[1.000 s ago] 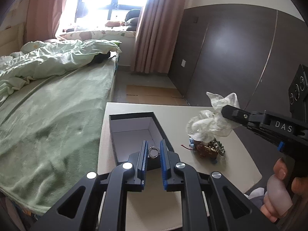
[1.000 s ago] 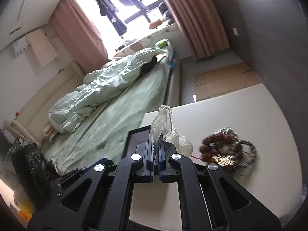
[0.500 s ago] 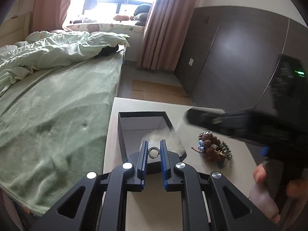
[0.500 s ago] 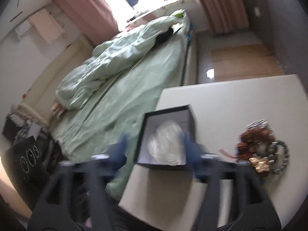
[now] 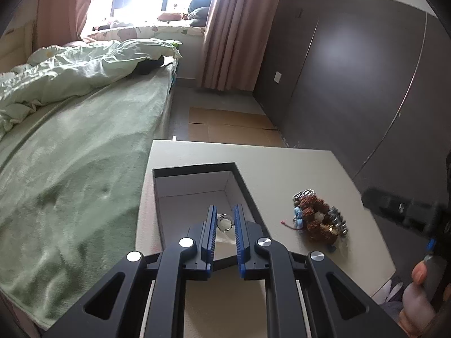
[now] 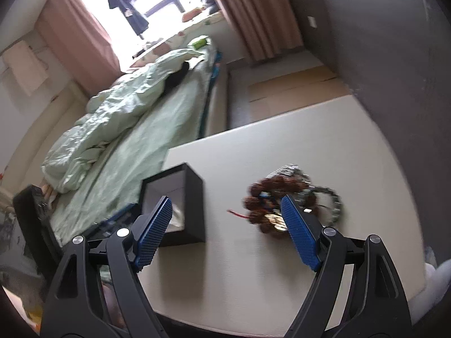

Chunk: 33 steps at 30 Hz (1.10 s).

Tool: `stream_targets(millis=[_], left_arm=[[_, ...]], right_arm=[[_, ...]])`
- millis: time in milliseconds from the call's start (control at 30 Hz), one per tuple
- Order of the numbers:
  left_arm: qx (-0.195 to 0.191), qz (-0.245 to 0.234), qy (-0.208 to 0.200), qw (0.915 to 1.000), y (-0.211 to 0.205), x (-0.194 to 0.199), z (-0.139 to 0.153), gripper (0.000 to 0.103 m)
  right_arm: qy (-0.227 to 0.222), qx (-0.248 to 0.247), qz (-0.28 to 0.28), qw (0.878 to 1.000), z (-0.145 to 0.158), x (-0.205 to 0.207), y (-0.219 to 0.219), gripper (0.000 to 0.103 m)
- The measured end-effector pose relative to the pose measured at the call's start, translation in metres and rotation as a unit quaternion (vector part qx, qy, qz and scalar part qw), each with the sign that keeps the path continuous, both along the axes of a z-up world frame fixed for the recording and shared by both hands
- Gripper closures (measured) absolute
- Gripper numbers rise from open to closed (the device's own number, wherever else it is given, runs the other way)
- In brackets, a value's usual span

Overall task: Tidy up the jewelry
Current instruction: 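Lower the ring and the plastic bag into the black box and open both grippers, then move the left tool to the brown bead bracelet while the right tool reaches the dark bead strand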

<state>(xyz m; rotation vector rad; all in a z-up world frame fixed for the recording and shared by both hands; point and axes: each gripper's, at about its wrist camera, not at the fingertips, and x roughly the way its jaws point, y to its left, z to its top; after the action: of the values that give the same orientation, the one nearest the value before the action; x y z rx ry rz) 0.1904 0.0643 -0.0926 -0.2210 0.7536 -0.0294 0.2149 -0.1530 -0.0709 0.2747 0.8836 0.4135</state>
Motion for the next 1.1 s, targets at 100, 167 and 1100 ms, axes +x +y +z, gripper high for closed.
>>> stream_targets(millis=[100, 167, 1100], left_arm=[[-0.006, 0.016, -0.006, 0.9998, 0.003, 0.004, 0.002, 0.089], [-0.009, 0.024, -0.003, 0.9997, 0.004, 0.004, 0.001, 0.037], [0.022, -0.050, -0.053, 0.9971, -0.053, -0.030, 0.017, 0.015]], right_arm=[[0.000, 0.004, -0.014, 1.000, -0.002, -0.009, -0.014, 0.023], [-0.001, 0.012, -0.019, 1.000, -0.001, -0.014, -0.019, 0.023], [0.020, 0.025, -0.074, 0.997, -0.010, -0.005, -0.104, 0.011]])
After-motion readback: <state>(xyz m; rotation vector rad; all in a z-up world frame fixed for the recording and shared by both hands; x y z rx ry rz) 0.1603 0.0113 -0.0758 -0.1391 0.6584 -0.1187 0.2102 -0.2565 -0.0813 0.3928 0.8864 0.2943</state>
